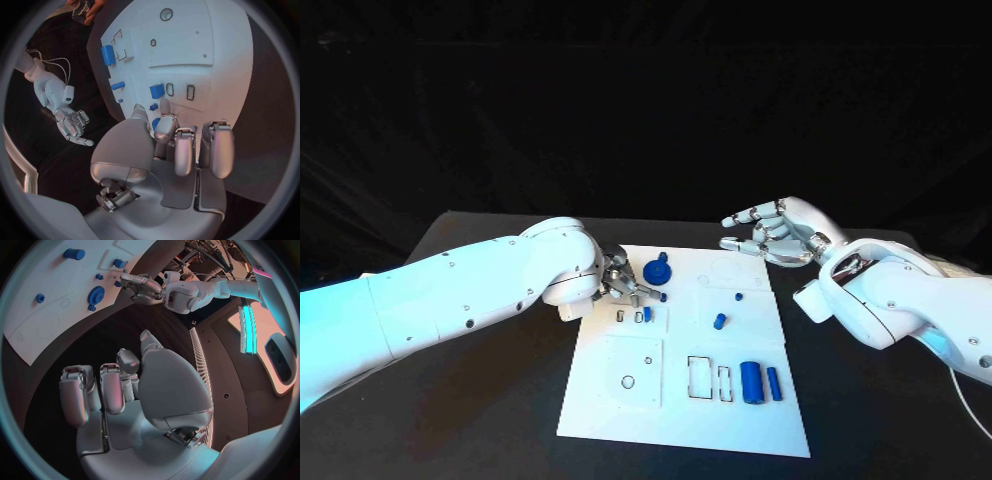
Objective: Assemble the parts on the task board
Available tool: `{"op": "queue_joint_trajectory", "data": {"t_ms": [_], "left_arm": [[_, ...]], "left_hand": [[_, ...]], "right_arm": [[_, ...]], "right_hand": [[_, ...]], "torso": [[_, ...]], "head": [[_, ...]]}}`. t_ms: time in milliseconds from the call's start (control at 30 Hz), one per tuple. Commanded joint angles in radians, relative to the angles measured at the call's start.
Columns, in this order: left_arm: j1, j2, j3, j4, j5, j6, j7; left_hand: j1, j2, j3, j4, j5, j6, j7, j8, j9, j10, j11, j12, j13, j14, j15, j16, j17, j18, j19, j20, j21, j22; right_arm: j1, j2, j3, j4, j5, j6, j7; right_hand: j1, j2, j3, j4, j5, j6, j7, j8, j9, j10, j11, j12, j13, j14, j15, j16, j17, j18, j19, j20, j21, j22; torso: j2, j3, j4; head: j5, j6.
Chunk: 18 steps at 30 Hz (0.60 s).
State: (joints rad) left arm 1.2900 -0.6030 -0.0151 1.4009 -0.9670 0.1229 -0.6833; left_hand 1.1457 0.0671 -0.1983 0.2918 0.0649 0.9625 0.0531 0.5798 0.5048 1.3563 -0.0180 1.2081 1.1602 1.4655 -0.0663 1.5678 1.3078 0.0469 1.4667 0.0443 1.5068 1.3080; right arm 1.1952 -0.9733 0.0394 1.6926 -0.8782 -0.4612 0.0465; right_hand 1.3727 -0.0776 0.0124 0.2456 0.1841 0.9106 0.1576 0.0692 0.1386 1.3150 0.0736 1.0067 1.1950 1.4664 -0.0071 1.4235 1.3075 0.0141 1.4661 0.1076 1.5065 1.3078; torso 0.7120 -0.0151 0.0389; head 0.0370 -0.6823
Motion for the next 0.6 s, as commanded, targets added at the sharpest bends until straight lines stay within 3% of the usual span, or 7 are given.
{"op": "queue_joint_trajectory", "data": {"t_ms": [33, 600], "left_arm": [[0.004, 0.015, 0.001, -0.014, -0.044, 0.069, -0.047], [0.005, 0.061, -0.001, -0.052, -0.058, 0.129, -0.057]], "left_hand": [[-0.01, 0.003, -0.008, 0.0, -0.005, -0.008, -0.002, 0.006, 0.002, 0.005, 0.0, 0.006, 0.002, 0.105, -0.008, 0.003, 0.263, -0.02, 0.042, -0.006, 0.006, 0.141], [0.011, 0.01, -0.01, -0.004, -0.002, -0.016, -0.002, 0.014, 0.018, 0.006, 0.0, 0.009, 0.005, 0.105, -0.008, 0.003, 0.263, -0.02, 0.042, -0.006, 0.006, 0.142]], "right_arm": [[0.0, 0.003, 0.0, -0.002, -0.003, 0.018, -0.012], [-0.002, 0.012, -0.001, -0.012, -0.006, 0.025, -0.019]], "right_hand": [[0.006, 0.007, -0.005, -0.001, 0.006, 0.005, 0.001, 0.003, 0.001, -0.001, -0.004, 0.0, -0.001, 0.054, 0.003, -0.005, 0.035, 0.019, 0.003, 0.0, -0.007, 0.137], [0.004, 0.008, -0.009, 0.0, 0.01, 0.006, 0.001, 0.003, 0.002, 0.0, -0.004, 0.001, -0.002, 0.053, 0.003, -0.006, 0.034, 0.02, 0.002, 0.0, -0.008, 0.135]], "torso": [[0.001, -0.001, -0.0018], [0.0, -0.0011, -0.0007]], "head": [[0.003, -0.001], [0.002, -0.01]]}}
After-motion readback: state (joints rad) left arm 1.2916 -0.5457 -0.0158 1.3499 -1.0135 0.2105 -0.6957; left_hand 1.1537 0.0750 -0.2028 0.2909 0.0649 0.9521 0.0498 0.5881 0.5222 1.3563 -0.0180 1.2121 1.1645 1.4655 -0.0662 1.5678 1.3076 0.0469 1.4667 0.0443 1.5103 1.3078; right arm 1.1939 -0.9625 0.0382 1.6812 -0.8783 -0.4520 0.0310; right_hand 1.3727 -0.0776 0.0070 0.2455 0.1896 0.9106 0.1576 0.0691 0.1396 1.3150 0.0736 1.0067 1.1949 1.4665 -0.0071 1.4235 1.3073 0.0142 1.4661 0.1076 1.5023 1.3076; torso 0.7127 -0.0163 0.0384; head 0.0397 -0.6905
